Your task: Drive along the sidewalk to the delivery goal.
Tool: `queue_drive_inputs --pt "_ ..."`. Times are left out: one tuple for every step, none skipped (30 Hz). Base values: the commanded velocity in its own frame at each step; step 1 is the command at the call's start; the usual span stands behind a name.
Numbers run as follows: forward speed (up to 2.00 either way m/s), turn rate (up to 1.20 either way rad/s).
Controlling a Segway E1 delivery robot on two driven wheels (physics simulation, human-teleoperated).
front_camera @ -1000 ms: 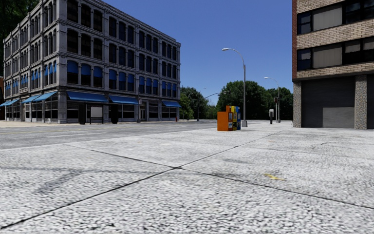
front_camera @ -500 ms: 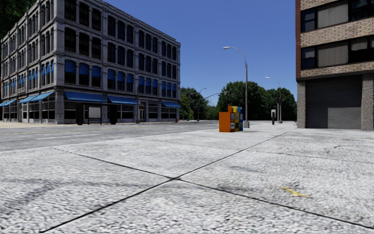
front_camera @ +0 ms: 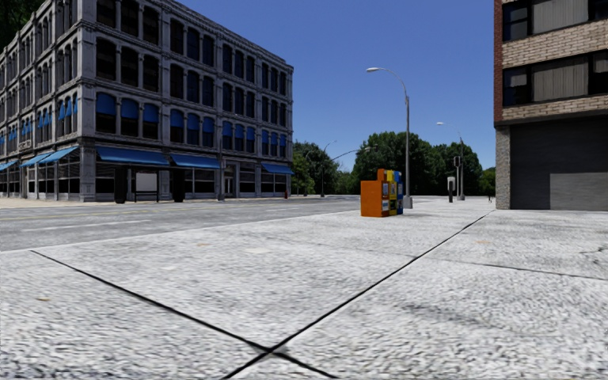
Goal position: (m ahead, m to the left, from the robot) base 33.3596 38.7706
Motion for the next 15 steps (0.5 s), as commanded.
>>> queue_drive_inputs --pt "2.0 0.0" --pt "2.0 0.0" --pt "2.0 0.0" --pt "2.0 0.0" --pt "2.0 0.0" --pt "2.0 0.0" --pt "2.0 -0.34" --pt "2.0 -0.79" --pt "2.0 -0.79" --pt "2.0 -0.84" --pt "2.0 -0.9" --pt "2.0 -0.97" --pt "2.0 -1.2" --pt "2.0 -1.2" --pt "2.0 -1.2"
